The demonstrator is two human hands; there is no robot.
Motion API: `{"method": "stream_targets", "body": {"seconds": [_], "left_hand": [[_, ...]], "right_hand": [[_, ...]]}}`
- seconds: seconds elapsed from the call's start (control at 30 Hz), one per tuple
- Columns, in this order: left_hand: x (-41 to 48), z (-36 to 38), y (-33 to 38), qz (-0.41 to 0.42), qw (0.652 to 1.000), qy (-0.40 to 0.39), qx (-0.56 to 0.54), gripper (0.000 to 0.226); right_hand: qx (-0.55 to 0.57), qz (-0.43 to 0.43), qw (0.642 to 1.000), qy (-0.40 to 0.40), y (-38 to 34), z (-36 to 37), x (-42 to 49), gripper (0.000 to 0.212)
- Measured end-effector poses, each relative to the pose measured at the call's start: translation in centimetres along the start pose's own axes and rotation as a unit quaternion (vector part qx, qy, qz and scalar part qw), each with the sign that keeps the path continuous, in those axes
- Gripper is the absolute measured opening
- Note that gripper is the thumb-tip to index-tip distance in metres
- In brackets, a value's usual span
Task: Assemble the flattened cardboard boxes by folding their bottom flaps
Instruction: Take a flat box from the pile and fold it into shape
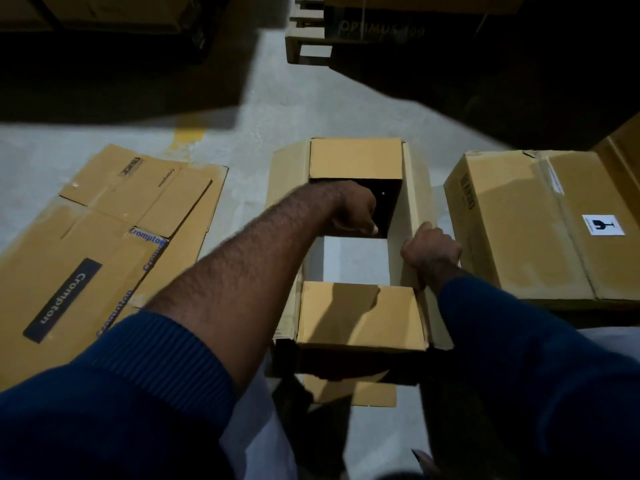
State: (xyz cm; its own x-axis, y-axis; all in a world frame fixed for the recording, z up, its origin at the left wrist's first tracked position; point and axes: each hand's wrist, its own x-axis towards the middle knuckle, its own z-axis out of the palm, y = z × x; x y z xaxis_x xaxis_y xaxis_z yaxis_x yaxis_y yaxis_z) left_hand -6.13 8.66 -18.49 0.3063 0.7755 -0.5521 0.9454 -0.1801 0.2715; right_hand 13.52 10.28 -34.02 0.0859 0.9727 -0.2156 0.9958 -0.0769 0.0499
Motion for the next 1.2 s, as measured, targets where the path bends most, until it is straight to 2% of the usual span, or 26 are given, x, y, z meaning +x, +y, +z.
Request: {"method": "stream_targets", "body": {"seconds": [0.17,0.4,0.53,0.63,0.73,0.8,0.83,0.9,0.97,1.03,1.1,1.2], "left_hand": [[1.4,-0.3,0.3,0.011,1.0,0.009,0.008,0.023],[1.5,0.4,0.8,0.01,1.0,0.007,-0.007,0.03],[1.4,0.3,1.1,0.014,1.0,0.004,-0.009,0.031],[1.5,0.4,0.7,0.006,1.0,-0.002,-0.015,0.03],[1.2,0.5,0.2,-0.003,1.0,-0.016,-0.013,0.029],[0.8,0.4,-0.2,-0.008,1.0,-0.019,-0.008,0.029],[0.5,0.3,-0.4,-0.011,1.0,-0.017,-0.005,0.028],[-0.1,0.1,-0.7,-0.016,1.0,-0.013,0.003,0.025],[-0.7,0.2,-1.0,-0.022,0.999,-0.016,0.018,0.023],[-1.2,0.6,-1.3,-0.029,0.999,-0.03,0.027,0.026],[-2.0,1.2,-1.5,-0.037,0.998,-0.04,0.029,0.03],[-3.9,2.7,-1.9,-0.053,0.997,-0.035,0.042,0.032]], "right_hand": [[-0.028,-0.019,0.999,-0.01,-0.7,0.1,3.6,0.048],[-0.025,-0.045,0.999,-0.008,-0.8,0.7,4.4,0.042],[-0.016,-0.043,0.999,-0.006,-0.7,1.1,4.5,0.048],[0.008,-0.02,1.0,0.015,-0.5,1.7,3.8,0.047],[-0.037,-0.004,0.996,0.083,-0.5,2.3,2.2,0.039],[-0.032,-0.038,0.99,0.134,-1.1,1.7,1.2,0.042],[-0.007,-0.076,0.989,0.129,-1.7,1.2,0.7,0.041],[0.059,-0.156,0.984,0.066,-3.3,0.2,0.1,0.034],[0.108,-0.189,0.972,-0.091,-5.2,-0.9,-0.8,0.041],[0.093,-0.216,0.941,-0.244,-6.8,-2.1,-2.3,0.06],[0.05,-0.249,0.919,-0.3,-7.6,-2.9,-4.1,0.065],[0.04,-0.248,0.919,-0.304,-7.5,-2.6,-5.7,0.061]]}}
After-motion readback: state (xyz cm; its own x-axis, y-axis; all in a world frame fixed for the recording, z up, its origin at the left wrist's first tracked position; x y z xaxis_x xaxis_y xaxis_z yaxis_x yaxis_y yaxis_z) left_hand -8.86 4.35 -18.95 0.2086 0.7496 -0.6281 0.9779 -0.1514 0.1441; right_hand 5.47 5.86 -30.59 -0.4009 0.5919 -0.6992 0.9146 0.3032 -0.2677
